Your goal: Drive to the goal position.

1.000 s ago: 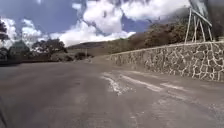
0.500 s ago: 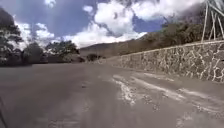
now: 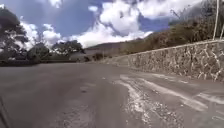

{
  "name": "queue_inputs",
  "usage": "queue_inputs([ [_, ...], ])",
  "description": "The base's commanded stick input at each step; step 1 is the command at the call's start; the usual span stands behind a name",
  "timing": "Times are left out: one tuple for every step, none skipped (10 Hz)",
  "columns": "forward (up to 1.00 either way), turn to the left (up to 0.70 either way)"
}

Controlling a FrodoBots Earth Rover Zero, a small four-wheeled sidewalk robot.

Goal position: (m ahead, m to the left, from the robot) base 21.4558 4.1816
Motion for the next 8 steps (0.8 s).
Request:
queue_inputs([
  [0.7,0.03],
  [0.7,0.02],
  [0.7,0.01],
  [0.7,0.0],
  [0.7,0.0],
  [0.7,0.0],
  [0.7,0.0],
  [0.7,0.0],
])
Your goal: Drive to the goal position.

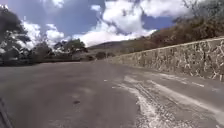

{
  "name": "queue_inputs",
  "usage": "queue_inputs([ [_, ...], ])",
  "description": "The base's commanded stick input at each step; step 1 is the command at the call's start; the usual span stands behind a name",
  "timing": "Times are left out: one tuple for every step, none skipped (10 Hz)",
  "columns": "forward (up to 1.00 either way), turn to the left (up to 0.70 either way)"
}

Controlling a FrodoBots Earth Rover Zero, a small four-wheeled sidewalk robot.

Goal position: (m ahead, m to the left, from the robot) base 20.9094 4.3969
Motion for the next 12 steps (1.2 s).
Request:
queue_inputs([
  [0.7,0.0],
  [0.7,0.0],
  [0.7,0.0],
  [0.7,0.0],
  [0.7,0.0],
  [0.7,0.0],
  [0.7,0.0],
  [0.7,0.0],
  [0.7,0.0],
  [0.7,0.0],
  [0.7,0.0],
  [0.7,0.0],
])
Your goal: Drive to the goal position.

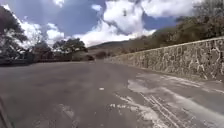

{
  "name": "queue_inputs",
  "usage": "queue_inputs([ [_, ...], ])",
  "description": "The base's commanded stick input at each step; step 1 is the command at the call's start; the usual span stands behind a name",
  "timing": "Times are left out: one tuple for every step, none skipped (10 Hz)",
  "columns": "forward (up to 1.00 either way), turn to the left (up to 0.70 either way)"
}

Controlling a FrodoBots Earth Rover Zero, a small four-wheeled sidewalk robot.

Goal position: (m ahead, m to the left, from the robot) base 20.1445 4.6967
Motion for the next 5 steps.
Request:
queue_inputs([
  [0.7,0.0],
  [0.7,0.0],
  [0.7,0.0],
  [0.7,0.0],
  [0.7,0.0],
])
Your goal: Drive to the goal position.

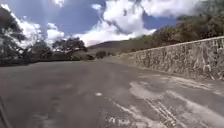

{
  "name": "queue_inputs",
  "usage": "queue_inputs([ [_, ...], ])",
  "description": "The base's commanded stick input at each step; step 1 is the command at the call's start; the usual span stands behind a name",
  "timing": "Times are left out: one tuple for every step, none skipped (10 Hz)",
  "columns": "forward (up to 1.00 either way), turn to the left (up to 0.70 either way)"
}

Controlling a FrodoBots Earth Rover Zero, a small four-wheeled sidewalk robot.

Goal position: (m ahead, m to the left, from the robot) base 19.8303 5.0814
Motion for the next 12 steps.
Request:
queue_inputs([
  [0.7,0.0],
  [0.7,0.0],
  [0.7,0.0],
  [0.7,0.0],
  [0.7,0.01],
  [0.7,0.05],
  [0.7,0.3],
  [0.7,0.17],
  [0.7,0.05],
  [0.7,0.0],
  [0.7,0.0],
  [0.7,0.0],
])
